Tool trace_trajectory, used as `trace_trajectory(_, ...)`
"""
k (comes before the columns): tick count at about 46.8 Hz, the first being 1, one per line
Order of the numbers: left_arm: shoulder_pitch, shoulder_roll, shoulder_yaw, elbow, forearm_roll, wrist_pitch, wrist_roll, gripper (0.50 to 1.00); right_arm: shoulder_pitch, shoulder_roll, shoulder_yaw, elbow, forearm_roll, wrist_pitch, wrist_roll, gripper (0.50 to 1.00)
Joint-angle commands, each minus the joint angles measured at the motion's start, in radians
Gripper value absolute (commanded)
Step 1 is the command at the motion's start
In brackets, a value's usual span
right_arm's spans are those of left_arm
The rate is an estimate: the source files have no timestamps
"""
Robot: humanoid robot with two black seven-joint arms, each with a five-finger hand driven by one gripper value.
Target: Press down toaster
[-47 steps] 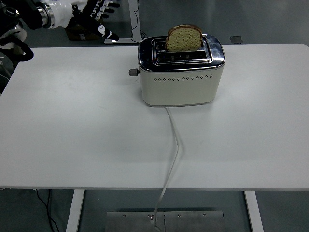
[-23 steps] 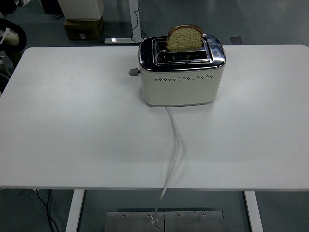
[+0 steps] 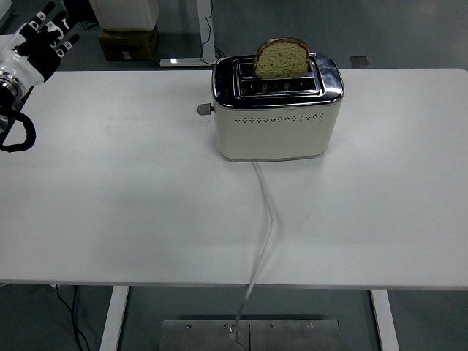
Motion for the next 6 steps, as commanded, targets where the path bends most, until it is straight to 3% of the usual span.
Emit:
trace_trajectory(1, 0.029, -0.002, 0.002, 0.000, 0.002, 0.000, -0.012, 1.000, 0.000, 0.000, 0.001, 0.000, 0.000, 0.000, 0.000, 0.998)
trace_trajectory(6, 0.047, -0.003, 0.002, 0.000, 0.003, 0.000, -0.018, 1.000, 0.000, 0.000, 0.001, 0.000, 0.000, 0.000, 0.000, 1.000)
